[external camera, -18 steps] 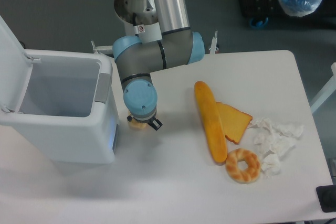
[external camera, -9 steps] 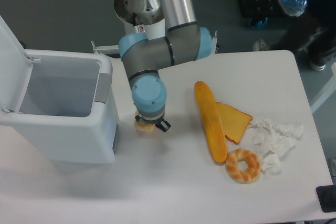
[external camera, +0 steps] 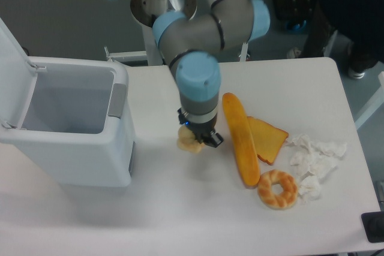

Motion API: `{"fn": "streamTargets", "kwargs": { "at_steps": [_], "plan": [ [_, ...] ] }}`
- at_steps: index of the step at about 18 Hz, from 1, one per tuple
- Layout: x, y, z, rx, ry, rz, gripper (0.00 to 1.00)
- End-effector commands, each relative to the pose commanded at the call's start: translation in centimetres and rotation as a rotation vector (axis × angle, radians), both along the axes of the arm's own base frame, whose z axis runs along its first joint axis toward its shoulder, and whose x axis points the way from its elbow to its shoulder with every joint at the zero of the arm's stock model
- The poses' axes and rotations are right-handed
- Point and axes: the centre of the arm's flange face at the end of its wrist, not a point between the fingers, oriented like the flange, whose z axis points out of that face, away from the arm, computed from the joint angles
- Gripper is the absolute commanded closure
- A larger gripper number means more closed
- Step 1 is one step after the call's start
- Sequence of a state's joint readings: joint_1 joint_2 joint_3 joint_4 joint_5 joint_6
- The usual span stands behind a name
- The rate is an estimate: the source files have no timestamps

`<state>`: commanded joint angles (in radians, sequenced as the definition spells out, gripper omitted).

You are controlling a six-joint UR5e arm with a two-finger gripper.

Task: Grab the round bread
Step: 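Move the held bun toward the baguette, staying low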

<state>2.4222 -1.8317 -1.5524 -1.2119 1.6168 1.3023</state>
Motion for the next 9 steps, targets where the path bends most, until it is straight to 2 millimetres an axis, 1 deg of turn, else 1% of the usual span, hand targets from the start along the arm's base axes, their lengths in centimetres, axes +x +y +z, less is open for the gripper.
{"fn": "streamTargets", "kwargs": {
  "at_steps": [3,4,5,7,9],
  "plan": [
    [1.0,-1.0,3.2,0.032,0.04,-0.012,0.96],
    [1.4,-1.3,4.3,0.039,0.056,-0.059,0.97],
    [1.6,-1.4,4.8,0.039,0.065,-0.083,0.97],
    [2.0,-1.7,5.4,0.037,0.064,-0.103,0.97],
    [2.1,-1.7,5.4,0.044,0.054,-0.107,0.97]
  ]
}}
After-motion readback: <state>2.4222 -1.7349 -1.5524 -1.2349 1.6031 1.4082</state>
